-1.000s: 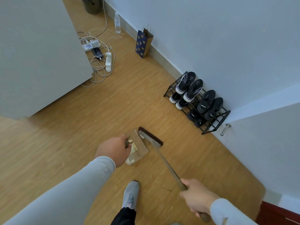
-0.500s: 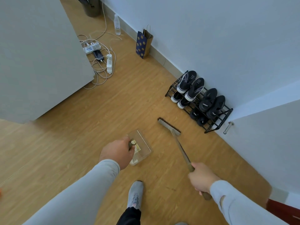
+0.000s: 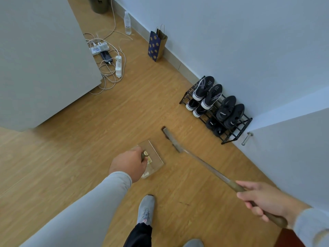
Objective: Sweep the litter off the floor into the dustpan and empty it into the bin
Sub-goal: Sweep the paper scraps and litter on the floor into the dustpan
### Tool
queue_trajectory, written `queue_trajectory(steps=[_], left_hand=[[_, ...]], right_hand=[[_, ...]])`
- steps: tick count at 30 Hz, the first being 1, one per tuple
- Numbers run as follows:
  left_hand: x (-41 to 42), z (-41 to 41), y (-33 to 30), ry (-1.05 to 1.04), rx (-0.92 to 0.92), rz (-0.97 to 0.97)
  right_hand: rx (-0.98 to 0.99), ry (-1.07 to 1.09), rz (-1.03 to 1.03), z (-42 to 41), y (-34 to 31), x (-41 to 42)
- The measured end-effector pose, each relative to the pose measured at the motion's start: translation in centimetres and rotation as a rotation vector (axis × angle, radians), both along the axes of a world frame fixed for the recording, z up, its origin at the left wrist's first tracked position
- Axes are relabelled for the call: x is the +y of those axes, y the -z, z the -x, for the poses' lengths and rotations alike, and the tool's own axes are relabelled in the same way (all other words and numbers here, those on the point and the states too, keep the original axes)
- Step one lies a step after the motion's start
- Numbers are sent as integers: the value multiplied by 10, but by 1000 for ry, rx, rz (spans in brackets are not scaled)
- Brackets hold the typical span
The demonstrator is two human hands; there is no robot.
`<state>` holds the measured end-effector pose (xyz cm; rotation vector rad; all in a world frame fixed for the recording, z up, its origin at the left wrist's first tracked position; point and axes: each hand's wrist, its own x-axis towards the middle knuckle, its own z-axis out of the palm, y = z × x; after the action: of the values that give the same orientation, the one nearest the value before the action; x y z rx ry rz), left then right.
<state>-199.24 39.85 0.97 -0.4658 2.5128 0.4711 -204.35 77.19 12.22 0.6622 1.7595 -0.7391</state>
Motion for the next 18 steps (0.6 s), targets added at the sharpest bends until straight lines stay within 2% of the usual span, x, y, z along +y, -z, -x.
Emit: queue_trajectory(steps=[4,7,10,16,18], left_hand=[[1,3,0,4,-9,-1],[1,2,1,-3,-12,-1],[0,0,2,-4,-11,6],[2,4,3,0,9,6],[1,3,2,3,9,6]], right_hand=[[107,-83,-125,1,34,-23],[109,-79,-170,-4,75,-50],[57,-95,-134,-23,98,-74],[-119,-282,-53,-65,69,-69],[-162,-264,-38,-61,54,-48]])
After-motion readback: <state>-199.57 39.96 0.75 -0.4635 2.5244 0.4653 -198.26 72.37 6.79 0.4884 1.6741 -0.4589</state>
